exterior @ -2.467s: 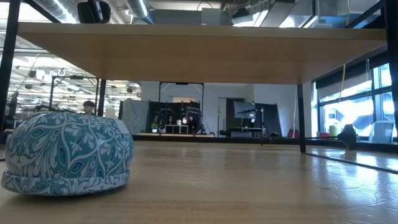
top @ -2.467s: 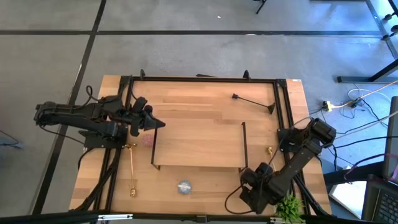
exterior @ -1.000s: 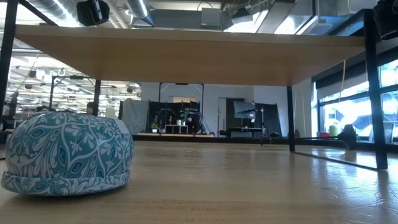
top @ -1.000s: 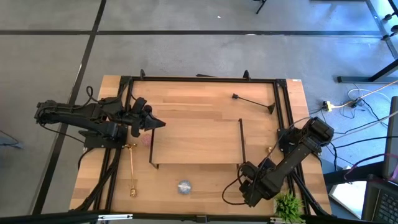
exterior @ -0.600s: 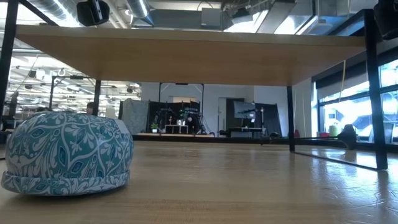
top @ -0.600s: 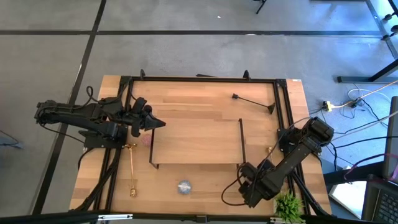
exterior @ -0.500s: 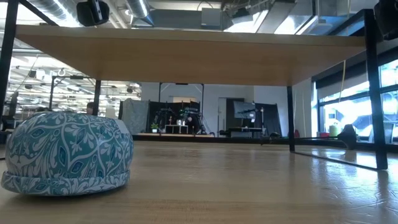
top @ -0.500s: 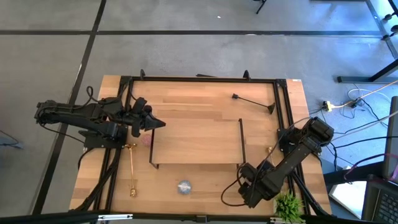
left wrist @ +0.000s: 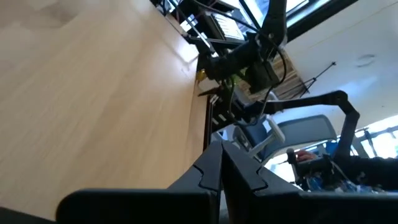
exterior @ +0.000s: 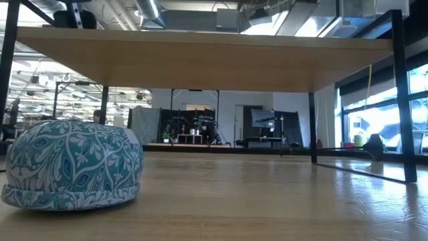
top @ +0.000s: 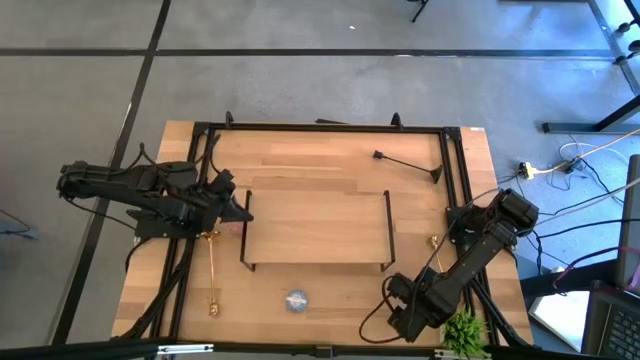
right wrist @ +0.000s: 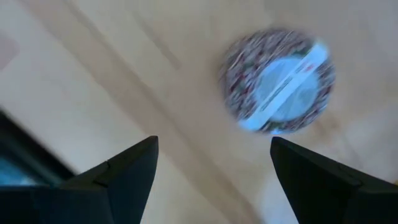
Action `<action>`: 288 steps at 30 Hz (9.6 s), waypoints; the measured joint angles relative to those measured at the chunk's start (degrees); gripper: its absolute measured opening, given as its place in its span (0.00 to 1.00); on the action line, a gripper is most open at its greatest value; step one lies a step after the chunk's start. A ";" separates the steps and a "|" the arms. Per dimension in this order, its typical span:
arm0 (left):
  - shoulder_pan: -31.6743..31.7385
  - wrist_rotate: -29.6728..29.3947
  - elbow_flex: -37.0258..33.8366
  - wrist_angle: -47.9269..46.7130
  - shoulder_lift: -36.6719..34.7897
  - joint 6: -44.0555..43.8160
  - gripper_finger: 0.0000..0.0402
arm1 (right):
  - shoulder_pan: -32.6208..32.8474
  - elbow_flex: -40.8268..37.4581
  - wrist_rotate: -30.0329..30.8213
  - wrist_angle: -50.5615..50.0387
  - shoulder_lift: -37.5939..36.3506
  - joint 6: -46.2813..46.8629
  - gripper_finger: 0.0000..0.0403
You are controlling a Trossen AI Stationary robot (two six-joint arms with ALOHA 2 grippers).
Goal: Pick & Place candle stick holders
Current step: Put the red scented candle on the shelf
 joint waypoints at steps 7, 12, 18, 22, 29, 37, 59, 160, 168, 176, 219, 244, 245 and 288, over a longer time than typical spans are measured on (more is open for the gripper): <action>-0.01 -0.83 0.00 0.03 0.24 -0.11 0.01 | 0.61 0.00 -6.27 4.26 0.00 -5.02 0.78; -0.01 -2.17 0.00 0.25 0.22 -0.07 0.01 | 0.26 0.00 -8.85 6.13 -0.04 -7.01 0.78; -1.37 -5.93 0.00 4.42 0.43 -0.94 0.01 | -0.20 2.26 -10.80 7.00 -0.04 -14.38 0.78; -4.24 -9.98 0.00 10.36 1.50 -2.23 0.01 | -0.20 6.36 -10.79 1.35 -0.04 -22.82 0.78; -12.96 -22.80 0.00 21.03 6.45 -3.62 0.00 | 0.84 15.13 0.79 -12.65 -0.07 -34.57 0.78; -24.56 -37.04 0.00 34.50 17.92 -3.67 0.00 | 5.44 14.72 18.38 -17.02 -0.09 -36.32 0.78; -39.67 -55.33 -0.02 65.79 42.62 -5.09 0.01 | 8.85 4.35 18.80 -5.01 -0.07 -31.39 0.74; -36.10 -52.46 4.00 62.19 42.60 4.28 0.01 | 8.09 -17.07 18.82 24.90 -15.10 -23.08 0.55; -36.17 -52.46 4.00 62.19 42.60 3.95 0.01 | 8.07 -17.07 17.73 22.19 -15.10 -25.16 0.55; -36.17 -52.49 4.00 62.19 42.60 3.52 0.01 | 7.73 -17.07 18.84 19.47 -15.10 -26.15 0.74; -38.68 -55.68 4.00 62.24 42.60 2.99 0.01 | 3.36 -23.67 17.56 18.73 -14.88 -23.06 0.90; -38.74 -56.09 4.00 62.26 42.60 2.56 0.01 | 1.25 -24.74 13.21 26.87 -10.58 -24.36 0.90; -38.73 -56.09 4.00 62.26 42.60 2.56 0.01 | 1.20 -24.74 13.21 26.53 -10.58 -24.45 0.90; -38.72 -56.07 3.99 62.22 42.60 3.04 0.00 | -2.11 -22.69 14.56 22.80 -10.58 -23.98 0.94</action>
